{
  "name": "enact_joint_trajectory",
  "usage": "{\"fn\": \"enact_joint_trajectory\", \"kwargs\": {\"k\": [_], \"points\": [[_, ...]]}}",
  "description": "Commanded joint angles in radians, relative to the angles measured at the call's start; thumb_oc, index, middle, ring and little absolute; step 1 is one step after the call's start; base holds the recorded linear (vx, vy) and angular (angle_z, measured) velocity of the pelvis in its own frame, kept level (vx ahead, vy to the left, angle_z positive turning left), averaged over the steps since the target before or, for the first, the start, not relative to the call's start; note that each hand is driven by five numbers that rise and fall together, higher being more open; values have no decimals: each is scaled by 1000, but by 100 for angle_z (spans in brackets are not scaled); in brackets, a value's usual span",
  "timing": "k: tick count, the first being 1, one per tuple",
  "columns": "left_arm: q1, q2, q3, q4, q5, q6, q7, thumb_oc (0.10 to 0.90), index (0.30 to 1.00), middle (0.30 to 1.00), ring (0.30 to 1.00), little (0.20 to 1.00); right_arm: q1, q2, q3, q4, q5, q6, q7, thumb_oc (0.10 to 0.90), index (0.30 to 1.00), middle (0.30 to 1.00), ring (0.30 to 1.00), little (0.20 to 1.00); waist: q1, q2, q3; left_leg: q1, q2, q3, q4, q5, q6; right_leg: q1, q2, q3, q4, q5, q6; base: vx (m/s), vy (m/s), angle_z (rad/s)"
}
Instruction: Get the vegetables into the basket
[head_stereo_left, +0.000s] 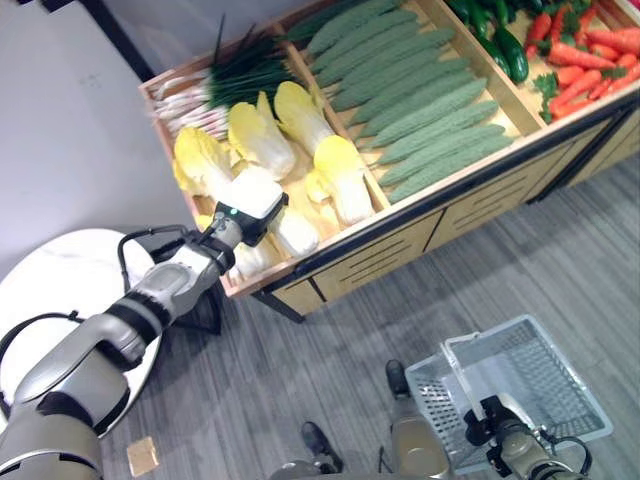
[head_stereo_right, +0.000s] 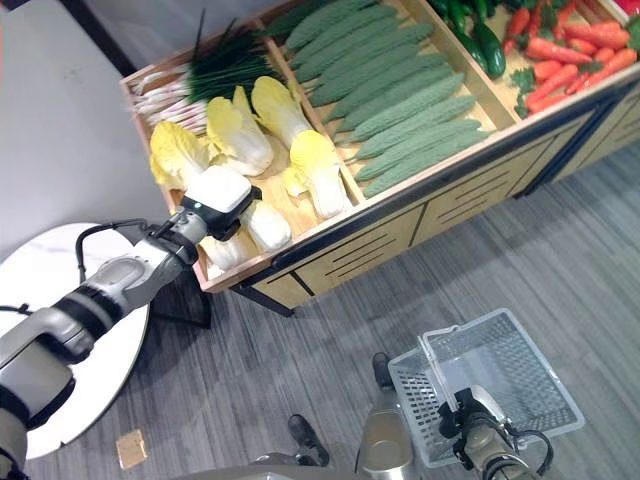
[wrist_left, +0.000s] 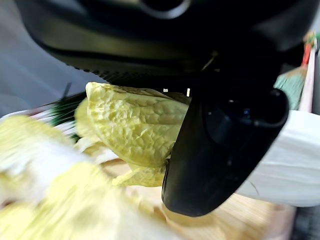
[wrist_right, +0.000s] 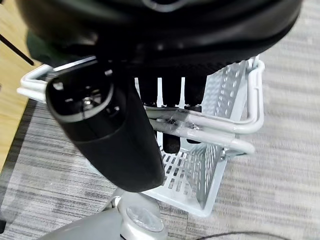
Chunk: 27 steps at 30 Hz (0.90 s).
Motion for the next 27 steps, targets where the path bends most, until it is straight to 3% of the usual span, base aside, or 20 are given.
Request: {"fn": "enact_joint_trajectory", "kwargs": {"k": [1, 2, 5, 9, 15, 22, 27], "points": [[-24, 89, 198, -43, -18, 27, 46, 400, 300, 300, 300, 300, 69, 33, -3, -14, -3, -8, 18, 400, 300, 300, 300, 300, 13, -54, -74, 5, 47, -35, 2, 66, -88, 66, -65, -8, 34, -34, 101, 51, -4, 16], [-19, 92, 202, -48, -18, 28, 44, 400, 300, 300, 300, 300, 70, 32, -2, -14, -4, -8, 18, 400, 300, 300, 300, 300, 12, -54, -74, 6, 46, -35, 2, 65, -88, 68, -65, -8, 33, -34, 102, 22, -6, 13], [109, 96, 353, -156, -40, 33, 56, 400, 300, 300, 300, 300, 91, 50, -25, -9, -14, 7, 34, 400, 300, 300, 300, 300, 36, -87, -95, 40, 39, -45, 2, 47, -80, 110, -69, -19, 32, -48, 104, 37, 9, 7], [206, 86, 449, -235, -53, 31, 52, 400, 300, 300, 300, 300, 105, 56, -32, -11, -15, 12, 41, 400, 300, 300, 300, 300, 39, -99, -103, 58, 33, -47, 2, 38, -76, 128, -72, -23, 32, -52, 106, 26, 10, 5], [463, -31, 667, -436, -122, 7, 46, 400, 300, 300, 300, 300, 140, 77, -93, 16, -22, 33, 58, 400, 300, 300, 300, 300, 67, -136, -126, 91, 21, -60, 2, 12, -59, 165, -78, -35, 39, -66, 108, 5, 10, 10], [672, -154, 803, -585, -227, -25, 26, 400, 300, 300, 300, 300, 163, 85, -143, 42, -15, 41, 56, 400, 300, 300, 300, 300, 73, -164, -137, 114, 15, -69, 2, -7, -43, 190, -83, -48, 52, -75, 112, -4, 17, 6], [700, -177, 818, -635, -274, -33, 2, 400, 300, 300, 300, 300, 173, 87, -154, 44, 1, 42, 55, 400, 300, 300, 300, 300, 68, -178, -141, 126, 11, -66, 2, -18, -35, 196, -86, -51, 58, -75, 117, -7, 27, 8]]}}
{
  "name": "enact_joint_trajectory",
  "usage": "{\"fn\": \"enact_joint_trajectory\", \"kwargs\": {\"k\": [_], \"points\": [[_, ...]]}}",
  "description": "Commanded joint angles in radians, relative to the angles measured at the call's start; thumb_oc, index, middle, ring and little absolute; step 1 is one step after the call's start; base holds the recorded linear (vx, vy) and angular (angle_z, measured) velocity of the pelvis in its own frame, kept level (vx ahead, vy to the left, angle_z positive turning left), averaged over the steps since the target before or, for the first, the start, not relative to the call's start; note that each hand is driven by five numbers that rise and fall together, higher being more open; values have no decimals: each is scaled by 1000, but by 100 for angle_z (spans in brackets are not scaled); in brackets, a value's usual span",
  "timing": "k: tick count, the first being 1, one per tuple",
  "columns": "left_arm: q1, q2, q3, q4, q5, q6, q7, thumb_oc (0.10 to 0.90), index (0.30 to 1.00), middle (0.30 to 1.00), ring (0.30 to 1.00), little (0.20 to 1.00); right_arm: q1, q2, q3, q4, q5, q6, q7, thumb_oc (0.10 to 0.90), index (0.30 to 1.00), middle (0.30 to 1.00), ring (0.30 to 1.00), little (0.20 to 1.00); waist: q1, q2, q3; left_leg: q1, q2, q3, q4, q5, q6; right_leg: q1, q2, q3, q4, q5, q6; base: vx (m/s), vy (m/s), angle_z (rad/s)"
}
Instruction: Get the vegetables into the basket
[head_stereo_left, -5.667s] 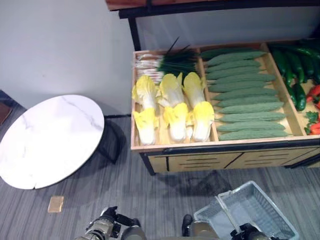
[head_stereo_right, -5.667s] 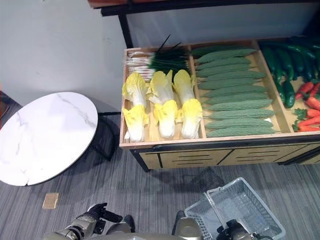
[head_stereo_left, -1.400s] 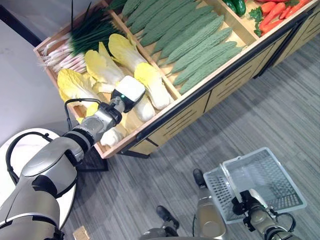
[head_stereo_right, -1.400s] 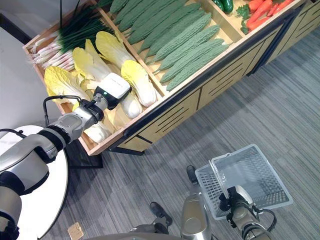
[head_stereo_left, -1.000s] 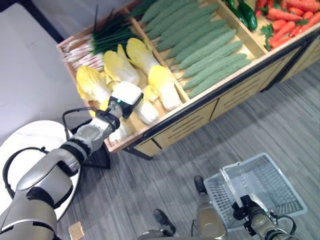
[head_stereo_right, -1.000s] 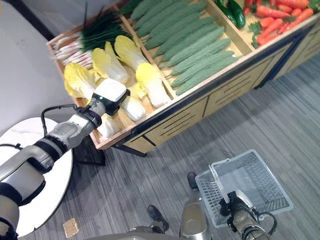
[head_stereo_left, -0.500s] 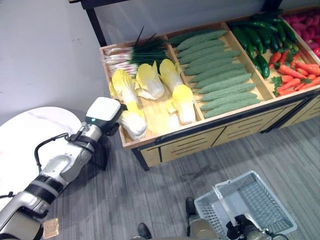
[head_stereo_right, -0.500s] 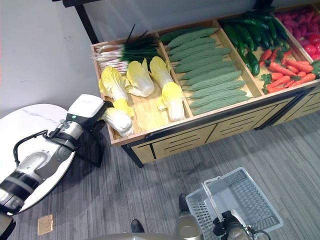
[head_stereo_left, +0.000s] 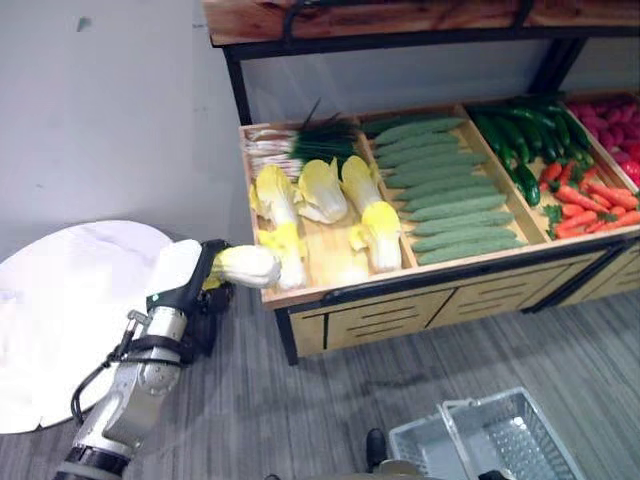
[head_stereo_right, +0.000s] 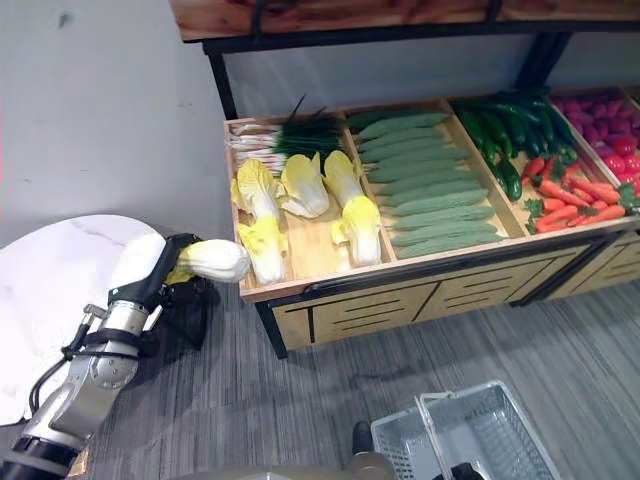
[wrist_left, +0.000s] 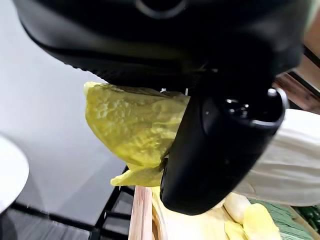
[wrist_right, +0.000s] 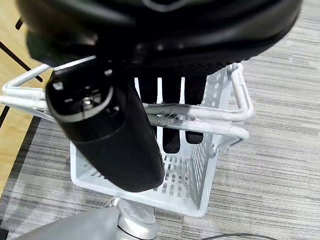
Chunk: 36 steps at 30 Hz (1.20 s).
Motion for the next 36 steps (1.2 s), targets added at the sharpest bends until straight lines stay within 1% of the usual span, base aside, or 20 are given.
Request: {"fn": "enact_joint_trajectory", "kwargs": {"k": [1, 8, 9, 11, 12, 14, 18, 19, 21, 22, 23, 26, 27, 28, 29, 30, 31, 33, 34, 36], "points": [[-129, 12, 94, -150, -49, -65, 40, 400, 300, 300, 300, 300, -11, -7, 12, 25, 6, 0, -11, 400, 300, 300, 300, 300, -18, -28, -30, 18, 15, 2, 8, -7, -36, 46, -70, 11, 60, -52, 106, 0, 0, 0], [-180, 13, 62, -147, -63, -64, 41, 400, 300, 300, 300, 300, 0, -7, -8, 18, 38, -8, -24, 400, 300, 300, 300, 300, -37, -29, -10, 20, -3, 16, 7, -15, -23, 36, -81, 19, 67, -36, 117, -25, 52, -1], [-195, 20, 52, -154, -71, -67, 40, 400, 300, 300, 300, 300, 1, -7, -15, 14, 44, -9, -30, 400, 300, 300, 300, 300, -49, -27, -5, 20, -12, 26, 7, -22, -17, 22, -86, 27, 69, -25, 124, -23, 52, -2], [-206, 23, 45, -153, -73, -67, 40, 400, 300, 300, 300, 300, 3, -6, -18, 11, 48, -10, -33, 400, 300, 300, 300, 300, -52, -26, -2, 18, -16, 33, 7, -25, -14, 14, -88, 35, 70, -21, 127, -24, 88, -11], [-224, 26, 33, -157, -84, -71, 41, 400, 300, 300, 300, 300, 10, -6, -31, 6, 62, -14, -40, 400, 300, 300, 300, 300, -66, -25, 6, 17, -25, 42, 7, -29, -10, 1, -95, 47, 72, -10, 134, -25, 97, -19], [-239, 28, 23, -154, -86, -70, 44, 400, 300, 300, 300, 300, 12, -7, -38, 3, 67, -15, -44, 400, 300, 300, 300, 300, -71, -25, 11, 15, -32, 50, 7, -34, -6, -7, -99, 56, 72, -3, 140, -28, 105, -18], [-327, 42, -39, -144, -91, -72, 50, 400, 300, 300, 300, 300, 24, -10, -57, -5, 96, -19, -62, 400, 300, 300, 300, 300, -108, -21, 35, -1, -54, 77, 7, -36, -1, -47, -116, 84, 75, 42, 164, -45, 97, -24], [-335, 43, -44, -138, -92, -73, 52, 400, 300, 300, 300, 300, 23, -9, -60, -6, 96, -19, -62, 400, 300, 300, 300, 300, -104, -21, 34, -4, -55, 78, 7, -35, 0, -52, -116, 85, 76, 43, 164, -45, 40, -14], [-387, 43, -88, -125, -101, -75, 60, 400, 300, 300, 300, 300, 22, -7, -68, -18, 117, -26, -76, 400, 300, 300, 300, 300, -132, -15, 49, -16, -50, 103, 7, -32, -3, -88, -114, 92, 92, 75, 173, -60, 42, -11], [-388, 43, -88, -125, -101, -75, 60, 400, 300, 300, 300, 300, 22, -7, -69, -18, 117, -26, -76, 400, 300, 300, 300, 300, -130, -16, 48, -18, -50, 104, 7, -31, -3, -91, -114, 94, 92, 76, 173, -37, 27, -17], [-400, 43, -100, -124, -108, -77, 63, 400, 300, 300, 300, 300, 27, -4, -70, -23, 121, -29, -81, 400, 300, 300, 300, 300, -140, -14, 54, -17, -44, 120, 7, -29, -6, -103, -113, 87, 100, 91, 173, -3, 16, -29], [-418, 53, -114, -120, -113, -72, 72, 400, 300, 300, 300, 300, 25, 4, -68, -35, 123, -36, -91, 400, 300, 300, 300, 300, -134, 0, 77, -7, -14, 184, 7, -26, -12, -117, -149, -54, 151, 85, 169, -51, 27, -50], [-421, 57, -111, -118, -113, -70, 75, 400, 300, 300, 300, 300, 21, 6, -67, -37, 122, -37, -94, 400, 300, 300, 300, 300, -129, 2, 80, -2, -5, 215, 7, -22, -14, -110, -168, -128, 169, 72, 164, -9, 141, -71], [-417, 62, -102, -121, -110, -67, 78, 400, 300, 300, 300, 300, 19, 8, -67, -38, 118, -37, -98, 400, 300, 300, 300, 300, -119, 11, 78, 14, 2, 221, 8, -44, -19, -93, -180, -178, 191, 40, 167, -43, 189, -114], [-402, 64, -83, -125, -103, -62, 79, 400, 300, 300, 300, 300, 10, 9, -58, -44, 106, -36, -100, 400, 300, 300, 300, 300, -107, 8, 77, 19, 7, 270, 11, -34, -18, -79, -200, -273, 222, 33, 163, -12, 143, -122], [-399, 65, -80, -127, -102, -62, 79, 400, 300, 300, 300, 300, 9, 9, -56, -45, 105, -35, -100, 400, 300, 300, 300, 300, -108, 7, 79, 22, 7, 272, 11, -34, -19, -79, -200, -272, 224, 30, 163, -86, 74, -136], [-374, 67, -56, -129, -96, -58, 80, 400, 300, 300, 300, 300, -1, 9, -49, -49, 91, -31, -99, 400, 300, 300, 300, 300, -95, 2, 73, 29, 11, 320, 14, -25, -15, -68, -221, -335, 244, 37, 162, -44, 3, -114], [-346, 66, -34, -136, -92, -57, 79, 400, 300, 300, 300, 300, -6, 10, -41, -49, 81, -25, -97, 400, 300, 300, 300, 300, -87, -3, 70, 35, 10, 333, 14, -25, -15, -59, -226, -344, 241, 39, 162, -25, -8, -105], [-326, 65, -20, -140, -91, -57, 75, 400, 300, 300, 300, 300, -13, 10, -36, -51, 72, -24, -95, 400, 300, 300, 300, 300, -78, -7, 64, 37, 9, 347, 16, -23, -13, -49, -230, -360, 238, 40, 163, 24, -23, -92], [-287, 60, 9, -144, -88, -58, 71, 400, 300, 300, 300, 300, -16, 10, -32, -62, 66, -24, -90, 400, 300, 300, 300, 300, -77, -8, 55, 49, 3, 364, 18, -21, -10, -40, -219, -351, 229, 24, 159, 61, -50, -80]]}}
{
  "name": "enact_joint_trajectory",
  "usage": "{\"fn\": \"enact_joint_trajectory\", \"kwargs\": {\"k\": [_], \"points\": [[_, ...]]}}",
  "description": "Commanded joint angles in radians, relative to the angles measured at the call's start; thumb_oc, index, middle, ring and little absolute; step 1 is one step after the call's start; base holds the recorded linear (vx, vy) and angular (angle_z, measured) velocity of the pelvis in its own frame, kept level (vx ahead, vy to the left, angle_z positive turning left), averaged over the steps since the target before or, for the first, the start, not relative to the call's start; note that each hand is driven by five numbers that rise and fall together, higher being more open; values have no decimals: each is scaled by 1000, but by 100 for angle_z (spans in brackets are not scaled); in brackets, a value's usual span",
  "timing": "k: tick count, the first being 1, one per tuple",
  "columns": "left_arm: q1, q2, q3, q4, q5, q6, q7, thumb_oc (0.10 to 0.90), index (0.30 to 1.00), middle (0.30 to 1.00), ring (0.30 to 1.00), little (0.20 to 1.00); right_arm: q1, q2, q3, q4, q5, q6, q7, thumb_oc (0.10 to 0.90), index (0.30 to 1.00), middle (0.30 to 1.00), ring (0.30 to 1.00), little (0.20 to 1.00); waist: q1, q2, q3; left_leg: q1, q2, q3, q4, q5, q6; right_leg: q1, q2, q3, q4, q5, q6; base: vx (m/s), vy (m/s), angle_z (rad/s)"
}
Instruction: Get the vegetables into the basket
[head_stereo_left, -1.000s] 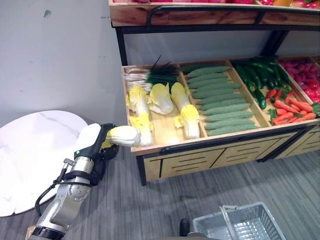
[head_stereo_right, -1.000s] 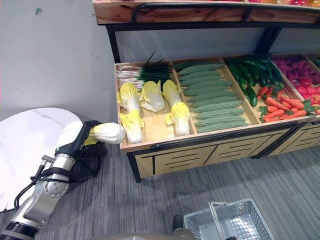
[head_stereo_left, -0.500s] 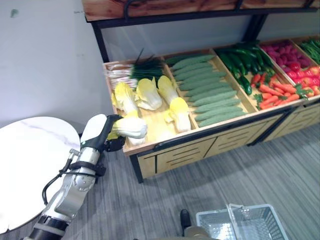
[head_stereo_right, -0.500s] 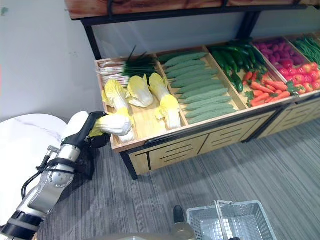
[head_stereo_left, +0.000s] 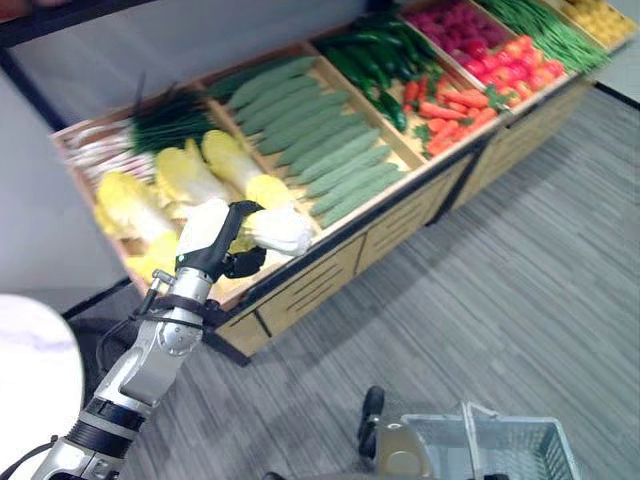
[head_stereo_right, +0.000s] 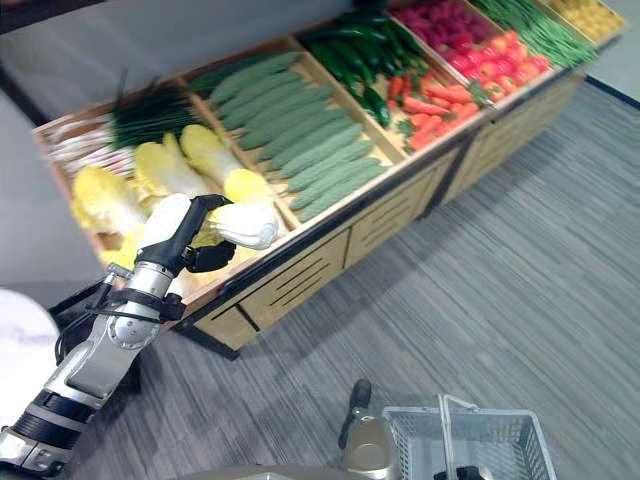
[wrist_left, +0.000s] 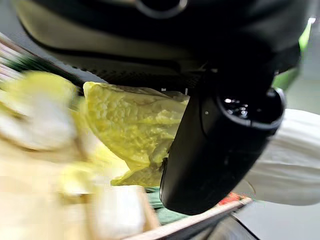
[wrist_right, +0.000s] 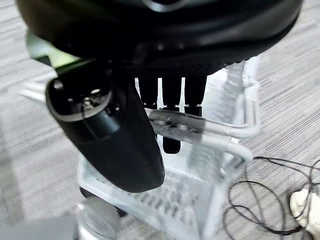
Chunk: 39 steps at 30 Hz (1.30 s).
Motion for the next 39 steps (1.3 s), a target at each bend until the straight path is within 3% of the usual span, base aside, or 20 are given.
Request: {"fn": "enact_joint_trajectory", "kwargs": {"k": [1, 15, 19, 22, 24, 25, 26, 27, 28, 29, 30, 31, 33, 34, 35, 36, 37, 39], "points": [[-17, 22, 110, -148, 12, -62, 61, 400, 300, 300, 300, 300, 2, -6, 20, 8, -16, -13, -13, 400, 300, 300, 300, 300, 4, -28, -70, -64, -29, -46, -5, 26, -1, 125, -176, -10, 34, 15, 221, 63, -72, -50], [-57, -27, 61, -120, -37, -58, 44, 400, 300, 300, 300, 300, 23, -37, -14, 11, 14, -19, -15, 400, 300, 300, 300, 300, -26, 22, -62, -87, 51, -46, 76, 51, -64, 200, -91, 5, -73, -72, 165, 27, -107, 0], [-73, -40, 46, -111, -56, -57, 41, 400, 300, 300, 300, 300, 25, -54, -25, 20, 19, -19, -14, 400, 300, 300, 300, 300, -29, 33, -50, -112, 97, -53, 134, 66, -97, 209, -67, 25, -78, -98, 145, 53, -146, -5], [-75, -55, 44, -102, -70, -53, 44, 400, 300, 300, 300, 300, 20, -71, -18, 33, 8, -17, -11, 400, 300, 300, 300, 300, -20, 40, -30, -130, 165, -59, 225, 118, -152, 229, -21, 44, -90, -133, 113, 83, -198, -20], [-71, -58, 46, -101, -71, -53, 45, 400, 300, 300, 300, 300, 19, -75, -17, 34, 4, -17, -10, 400, 300, 300, 300, 300, -15, 41, -21, -144, 186, -70, 261, 139, -166, 236, -9, 48, -93, -143, 103, 40, -142, -25], [-71, -60, 45, -97, -71, -51, 43, 400, 300, 300, 300, 300, 23, -81, -11, 36, -2, -19, -7, 400, 300, 300, 300, 300, -2, 36, -5, -173, 219, -114, 321, 188, -180, 247, 7, 55, -95, -158, 87, 7, -116, -21], [-72, -60, 45, -97, -71, -51, 43, 400, 300, 300, 300, 300, 23, -81, -11, 37, -2, -19, -7, 400, 300, 300, 300, 300, -3, 37, -4, -176, 223, -117, 326, 189, -180, 248, 9, 53, -95, -159, 84, -47, -185, -22], [-63, -63, 57, -98, -72, -52, 53, 400, 300, 300, 300, 300, 11, -97, 1, 36, -11, -21, -5, 400, 300, 300, 300, 300, 24, 26, 19, -221, 199, -229, 352, 200, -167, 236, 25, 66, -88, -159, 64, -61, -93, -14], [-63, -63, 58, -99, -72, -52, 53, 400, 300, 300, 300, 300, 10, -97, 1, 36, -11, -22, -5, 400, 300, 300, 300, 300, 20, 26, 18, -225, 199, -234, 355, 199, -167, 236, 24, 62, -87, -160, 64, -25, -124, -25], [-47, -66, 72, -95, -62, -45, 60, 400, 300, 300, 300, 300, 10, -98, 15, 42, -21, -21, -2, 400, 300, 300, 300, 300, 34, 17, 24, -255, 147, -342, 296, 136, -134, 235, 37, 101, -92, -167, 67, 54, -23, -35], [-37, -70, 80, -93, -55, -44, 62, 400, 300, 300, 300, 300, 9, -96, 18, 44, -24, -23, -1, 400, 300, 300, 300, 300, 39, 10, 22, -268, 123, -384, 249, 113, -111, 231, 36, 120, -93, -161, 73, 54, -20, -43], [-37, -70, 80, -93, -55, -44, 62, 400, 300, 300, 300, 300, 8, -95, 19, 44, -24, -23, -1, 400, 300, 300, 300, 300, 38, 9, 20, -269, 121, -383, 246, 115, -110, 229, 34, 120, -93, -161, 74, 113, 71, -52], [-14, -63, 99, -103, -47, -51, 66, 400, 300, 300, 300, 300, 5, -98, 22, 45, -27, -23, -1, 400, 300, 300, 300, 300, 61, 0, 25, -311, 140, -486, 144, 132, -108, 237, 36, 181, -89, -174, 90, 124, 96, -46], [-13, -62, 100, -104, -47, -51, 66, 400, 300, 300, 300, 300, 4, -97, 23, 45, -27, -23, -1, 400, 300, 300, 300, 300, 61, 0, 22, -317, 139, -486, 138, 142, -106, 229, 36, 181, -89, -169, 88, 99, 75, -51], [-8, -62, 106, -108, -50, -56, 70, 400, 300, 300, 300, 300, -1, -102, 28, 46, -28, -23, 0, 400, 300, 300, 300, 300, 77, -3, 26, -328, 136, -553, 116, 147, -106, 233, 35, 207, -85, -179, 93, 128, 66, -95], [3, -59, 117, -114, -56, -61, 79, 400, 300, 300, 300, 300, -12, -106, 40, 47, -32, -25, 2, 400, 300, 300, 300, 300, 100, -5, 32, -347, 111, -668, 91, 153, -97, 230, 41, 247, -85, -179, 96, 196, 78, -75], [9, -50, 121, -113, -45, -57, 96, 400, 300, 300, 300, 300, -21, -105, 54, 49, -43, -26, 2, 400, 300, 300, 300, 300, 102, -5, 37, -346, 102, -712, 93, 139, -95, 225, 44, 278, -73, -181, 98, 145, 79, -92], [30, -40, 136, -127, -53, -60, 85, 400, 300, 300, 300, 300, -33, -94, 60, 46, -33, -29, 6, 400, 300, 300, 300, 300, 97, -9, 33, -316, 101, -679, 90, 108, -93, 211, 46, 328, -75, -181, 97, 74, 114, -113]]}}
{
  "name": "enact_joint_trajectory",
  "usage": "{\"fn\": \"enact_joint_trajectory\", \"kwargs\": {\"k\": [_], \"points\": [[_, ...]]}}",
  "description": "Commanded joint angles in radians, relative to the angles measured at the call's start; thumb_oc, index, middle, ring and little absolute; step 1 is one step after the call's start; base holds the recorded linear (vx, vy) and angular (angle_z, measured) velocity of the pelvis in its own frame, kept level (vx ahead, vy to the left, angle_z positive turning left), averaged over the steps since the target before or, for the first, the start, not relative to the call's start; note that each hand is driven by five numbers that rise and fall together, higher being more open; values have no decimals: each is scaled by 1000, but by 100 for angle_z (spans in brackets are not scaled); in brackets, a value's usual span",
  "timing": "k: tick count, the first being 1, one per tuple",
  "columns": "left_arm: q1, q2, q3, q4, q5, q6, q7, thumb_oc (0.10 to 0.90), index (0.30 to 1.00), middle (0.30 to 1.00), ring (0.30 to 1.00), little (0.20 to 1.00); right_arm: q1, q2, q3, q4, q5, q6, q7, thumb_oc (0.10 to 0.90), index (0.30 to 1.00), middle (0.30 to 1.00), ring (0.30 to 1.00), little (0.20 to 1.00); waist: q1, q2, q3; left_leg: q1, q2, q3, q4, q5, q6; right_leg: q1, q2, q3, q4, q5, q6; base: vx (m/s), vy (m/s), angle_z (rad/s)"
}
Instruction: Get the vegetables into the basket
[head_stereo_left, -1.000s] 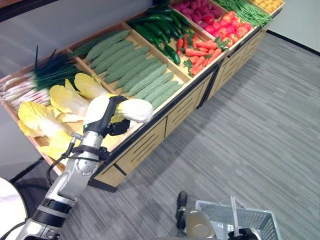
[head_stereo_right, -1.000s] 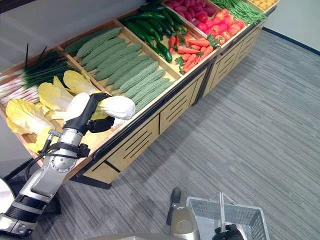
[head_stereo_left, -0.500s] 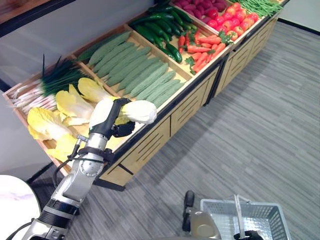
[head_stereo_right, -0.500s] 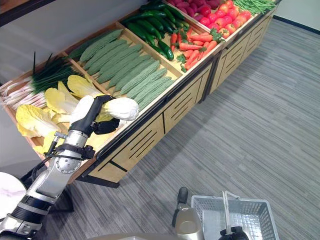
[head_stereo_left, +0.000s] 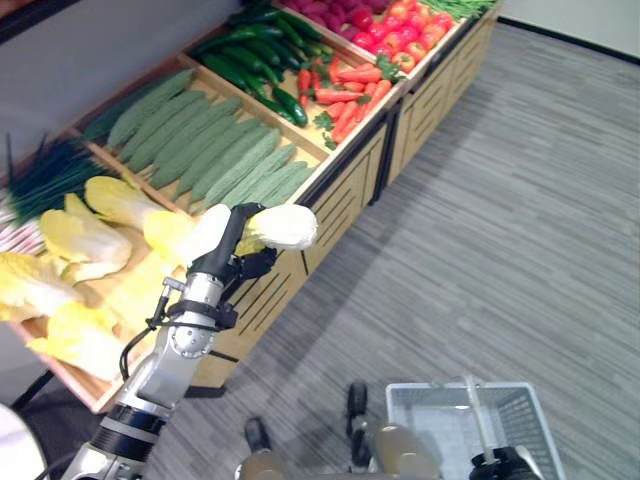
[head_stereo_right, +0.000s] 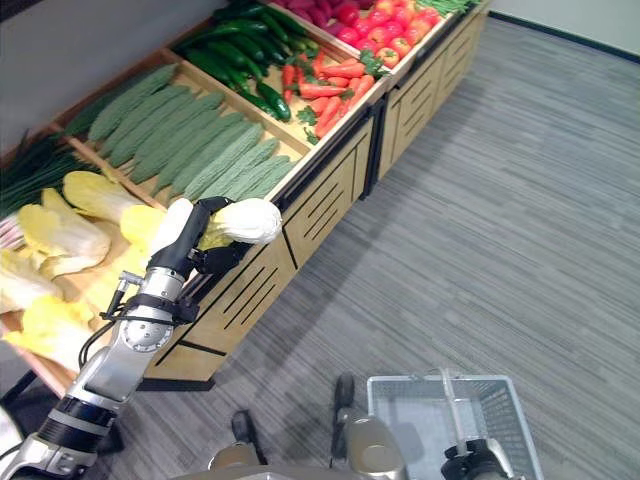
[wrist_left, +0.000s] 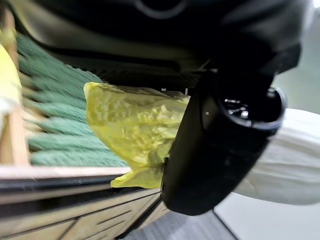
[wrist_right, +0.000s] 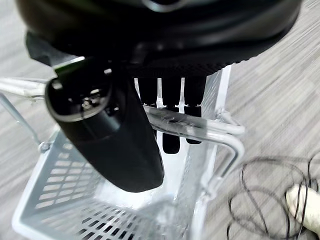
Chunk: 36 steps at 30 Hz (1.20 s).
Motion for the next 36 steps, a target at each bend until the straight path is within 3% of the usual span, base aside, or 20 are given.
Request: {"fn": "enact_joint_trajectory", "kwargs": {"k": [1, 13, 20, 21, 22, 24, 26, 28, 30, 32, 33, 36], "points": [[-21, 49, 137, -148, 6, -69, 66, 400, 300, 300, 300, 300, 47, -31, 35, 6, -12, 6, -8, 400, 300, 300, 300, 300, -10, 6, -42, 20, -53, 36, 18, 45, -1, 254, -139, 48, -237, 68, 191, 47, 120, -111], [-41, 99, 138, -169, -7, -71, 71, 400, 300, 300, 300, 300, 17, -3, 20, -9, 19, 20, -17, 400, 300, 300, 300, 300, -23, -14, -74, 83, -172, 132, -27, -21, 73, 202, -209, 174, -251, 120, 254, 63, 175, -30], [-91, 121, 113, -169, -10, -71, 73, 400, 300, 300, 300, 300, -6, 0, 15, -44, 33, 17, -25, 400, 300, 300, 300, 300, -51, -34, -59, 54, -234, 217, 25, -85, 109, 104, -243, 270, -274, 227, 314, -65, 137, -36], [-100, 127, 106, -169, -13, -73, 73, 400, 300, 300, 300, 300, -16, 2, 17, -57, 35, 14, -28, 400, 300, 300, 300, 300, -61, -42, -43, 45, -238, 248, 37, -104, 117, 73, -240, 294, -286, 287, 332, -92, 56, -49], [-102, 128, 107, -167, -13, -74, 74, 400, 300, 300, 300, 300, -18, 2, 18, -57, 35, 15, -28, 400, 300, 300, 300, 300, -56, -47, -45, 37, -238, 256, 38, -94, 117, 62, -240, 304, -286, 297, 332, -117, 97, -76], [-87, 147, 117, -166, -8, -71, 70, 400, 300, 300, 300, 300, -20, 17, 25, -70, 34, 7, -25, 400, 300, 300, 300, 300, -57, -59, -42, 50, -213, 338, 30, -105, 114, 26, -236, 273, -308, 377, 332, -58, 42, -96], [-82, 156, 123, -167, -8, -69, 73, 400, 300, 300, 300, 300, -22, 23, 32, -82, 34, 6, -26, 400, 300, 300, 300, 300, -49, -64, -38, 52, -194, 366, 29, -97, 109, 6, -237, 241, -299, 397, 332, -42, -42, -112], [-74, 163, 126, -161, -10, -64, 74, 400, 300, 300, 300, 300, -15, 35, 48, -88, 30, 5, -29, 400, 300, 300, 300, 300, -30, -61, -30, 42, -154, 399, 46, -80, 105, 36, -267, 141, -275, 351, 330, -122, -32, -77], [-74, 163, 125, -161, -9, -64, 74, 400, 300, 300, 300, 300, -15, 35, 47, -88, 30, 5, -29, 400, 300, 300, 300, 300, -31, -61, -28, 44, -154, 397, 46, -80, 105, 40, -267, 139, -275, 349, 330, -105, 22, -28], [-71, 160, 124, -165, -11, -56, 63, 400, 300, 300, 300, 300, -17, 45, 53, -90, 27, 9, -33, 400, 300, 300, 300, 300, -9, -61, -43, 36, -148, 429, 19, -46, 108, 123, -282, 111, -250, 304, 320, -208, 54, -26], [-51, 157, 139, -164, -9, -48, 57, 400, 300, 300, 300, 300, -20, 50, 59, -95, 21, 12, -34, 400, 300, 300, 300, 300, 14, -70, -65, 41, -144, 468, -7, -23, 105, 167, -282, 54, -259, 306, 323, -139, 24, -55], [-17, 158, 161, -160, -5, -42, 43, 400, 300, 300, 300, 300, -23, 58, 65, -99, 11, 15, -33, 400, 300, 300, 300, 300, 42, -84, -88, 60, -136, 473, -28, -29, 88, 199, -264, 7, -287, 297, 332, -22, -39, -75]]}}
